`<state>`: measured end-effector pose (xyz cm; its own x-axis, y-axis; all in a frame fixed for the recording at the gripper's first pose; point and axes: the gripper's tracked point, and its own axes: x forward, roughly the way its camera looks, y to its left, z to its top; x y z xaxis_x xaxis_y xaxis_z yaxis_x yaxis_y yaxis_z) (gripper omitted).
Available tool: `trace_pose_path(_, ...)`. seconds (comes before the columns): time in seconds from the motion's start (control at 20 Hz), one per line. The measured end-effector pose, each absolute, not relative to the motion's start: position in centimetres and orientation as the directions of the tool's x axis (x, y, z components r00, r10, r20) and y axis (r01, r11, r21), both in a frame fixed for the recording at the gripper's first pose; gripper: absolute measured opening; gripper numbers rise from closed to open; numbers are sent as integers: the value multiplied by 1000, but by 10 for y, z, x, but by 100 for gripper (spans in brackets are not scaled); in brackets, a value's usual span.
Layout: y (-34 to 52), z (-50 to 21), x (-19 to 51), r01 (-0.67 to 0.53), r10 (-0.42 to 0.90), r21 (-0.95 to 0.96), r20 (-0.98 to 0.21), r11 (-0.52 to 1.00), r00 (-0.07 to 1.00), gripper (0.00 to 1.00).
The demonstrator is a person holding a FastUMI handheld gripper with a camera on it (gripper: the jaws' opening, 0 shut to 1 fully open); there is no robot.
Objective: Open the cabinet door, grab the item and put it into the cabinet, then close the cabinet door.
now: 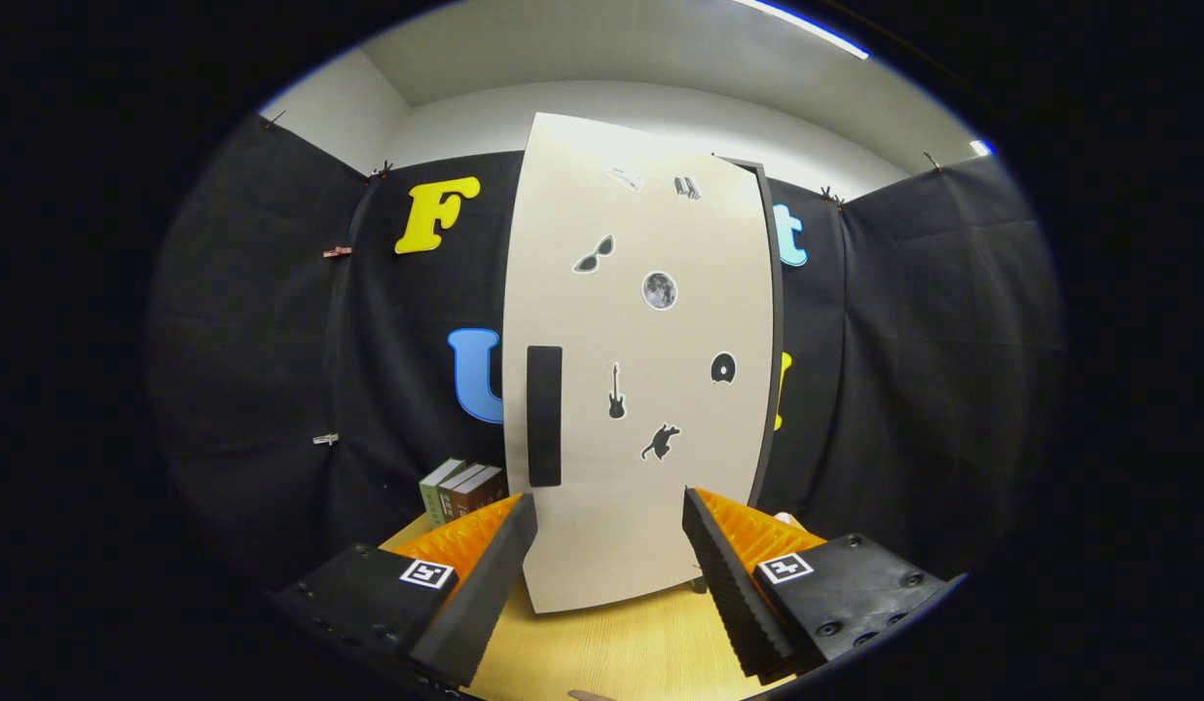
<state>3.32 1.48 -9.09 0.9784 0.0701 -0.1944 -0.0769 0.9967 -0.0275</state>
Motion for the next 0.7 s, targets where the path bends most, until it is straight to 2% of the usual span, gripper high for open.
trace_pose_path(0.7, 8, -84, 33, -54, 49, -26, -182, 998, 982, 97)
